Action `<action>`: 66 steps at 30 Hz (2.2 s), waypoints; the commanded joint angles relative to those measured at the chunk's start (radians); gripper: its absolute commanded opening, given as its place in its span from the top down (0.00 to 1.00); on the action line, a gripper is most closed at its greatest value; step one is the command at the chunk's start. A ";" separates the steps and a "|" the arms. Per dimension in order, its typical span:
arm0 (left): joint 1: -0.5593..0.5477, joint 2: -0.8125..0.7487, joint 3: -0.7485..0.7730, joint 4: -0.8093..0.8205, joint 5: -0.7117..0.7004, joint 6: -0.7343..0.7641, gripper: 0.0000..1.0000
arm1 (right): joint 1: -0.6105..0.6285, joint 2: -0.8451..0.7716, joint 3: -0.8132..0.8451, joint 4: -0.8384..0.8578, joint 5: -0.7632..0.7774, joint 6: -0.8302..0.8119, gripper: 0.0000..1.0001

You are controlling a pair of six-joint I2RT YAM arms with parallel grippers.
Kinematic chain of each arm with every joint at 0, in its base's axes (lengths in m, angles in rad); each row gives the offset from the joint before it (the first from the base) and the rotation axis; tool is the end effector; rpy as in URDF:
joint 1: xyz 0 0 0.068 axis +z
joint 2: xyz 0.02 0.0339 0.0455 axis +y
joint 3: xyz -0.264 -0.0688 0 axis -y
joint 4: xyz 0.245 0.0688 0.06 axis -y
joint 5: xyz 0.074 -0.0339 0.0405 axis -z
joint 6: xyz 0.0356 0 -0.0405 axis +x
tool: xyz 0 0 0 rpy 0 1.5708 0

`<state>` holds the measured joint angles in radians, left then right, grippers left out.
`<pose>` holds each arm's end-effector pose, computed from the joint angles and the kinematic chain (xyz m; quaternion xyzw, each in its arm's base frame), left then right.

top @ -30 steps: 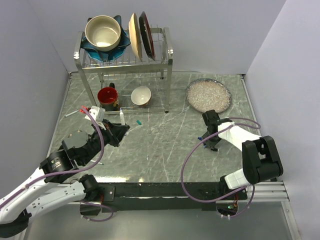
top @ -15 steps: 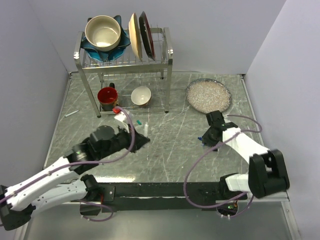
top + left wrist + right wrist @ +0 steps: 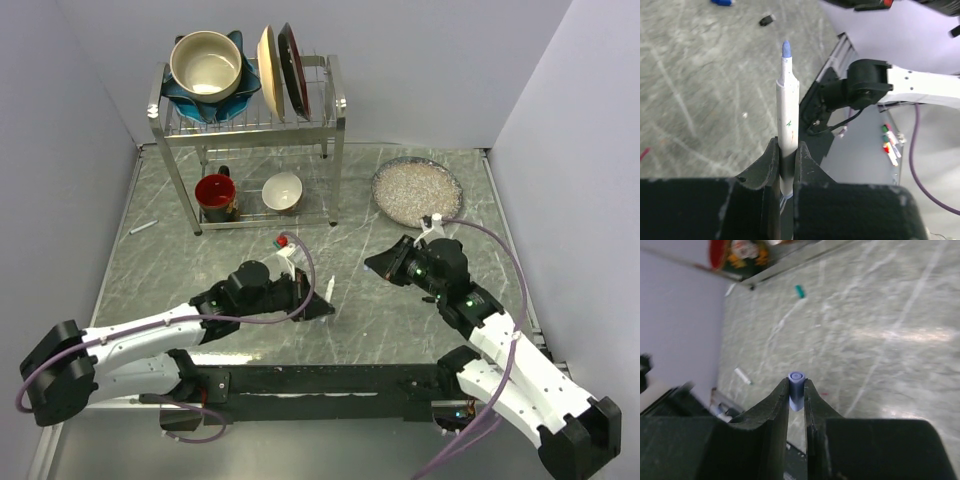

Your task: Insert the pens into the pen caps

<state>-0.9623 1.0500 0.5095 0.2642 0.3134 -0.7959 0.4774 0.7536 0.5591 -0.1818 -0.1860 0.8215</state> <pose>0.1244 -0.1978 0.2385 0.1593 0.7774 -0.5381 0.2840 0.1576 0.0889 0.2656 0.0895 0.8201 0.3998 0.3995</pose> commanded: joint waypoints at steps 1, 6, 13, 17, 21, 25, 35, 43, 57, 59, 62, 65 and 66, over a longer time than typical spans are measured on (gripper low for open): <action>-0.007 0.027 0.006 0.190 0.064 -0.035 0.99 | 0.035 -0.026 -0.008 0.174 -0.110 0.010 1.00; -0.009 0.068 0.032 0.176 0.036 -0.028 0.99 | 0.053 -0.057 -0.002 0.180 -0.090 0.028 1.00; -0.007 0.120 0.055 0.185 0.046 -0.023 0.99 | 0.076 -0.048 0.019 0.179 -0.063 0.041 1.00; -0.007 0.130 0.064 0.181 0.044 -0.017 0.99 | 0.102 -0.028 0.039 0.177 -0.023 0.036 1.00; -0.009 0.127 0.067 0.168 0.036 -0.009 0.99 | 0.122 -0.008 0.047 0.180 0.003 0.039 1.00; -0.009 0.122 0.064 0.168 0.036 -0.011 0.99 | 0.141 0.006 0.053 0.179 0.025 0.042 1.00; -0.009 0.116 0.057 0.170 0.035 -0.008 0.99 | 0.167 0.039 0.076 0.180 0.054 0.051 1.00; -0.009 0.113 0.057 0.167 0.032 -0.006 0.99 | 0.185 0.052 0.082 0.180 0.065 0.054 1.00; -0.009 0.114 0.057 0.165 0.026 -0.005 0.99 | 0.207 0.059 0.087 0.180 0.074 0.061 1.00; -0.009 0.113 0.057 0.165 0.026 -0.005 0.99 | 0.213 0.056 0.087 0.180 0.079 0.059 1.00; -0.009 0.111 0.057 0.164 0.023 -0.005 0.99 | 0.216 0.061 0.084 0.180 0.077 0.061 1.00; -0.009 0.110 0.057 0.164 0.021 -0.003 0.99 | 0.224 0.066 0.084 0.180 0.072 0.064 1.00; -0.007 0.110 0.055 0.164 0.020 -0.003 0.99 | 0.225 0.066 0.087 0.180 0.077 0.064 1.00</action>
<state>-0.9661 1.1824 0.5373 0.3836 0.3420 -0.8135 0.6872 0.8116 0.5911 -0.0437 -0.1204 0.8780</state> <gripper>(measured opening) 0.100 0.207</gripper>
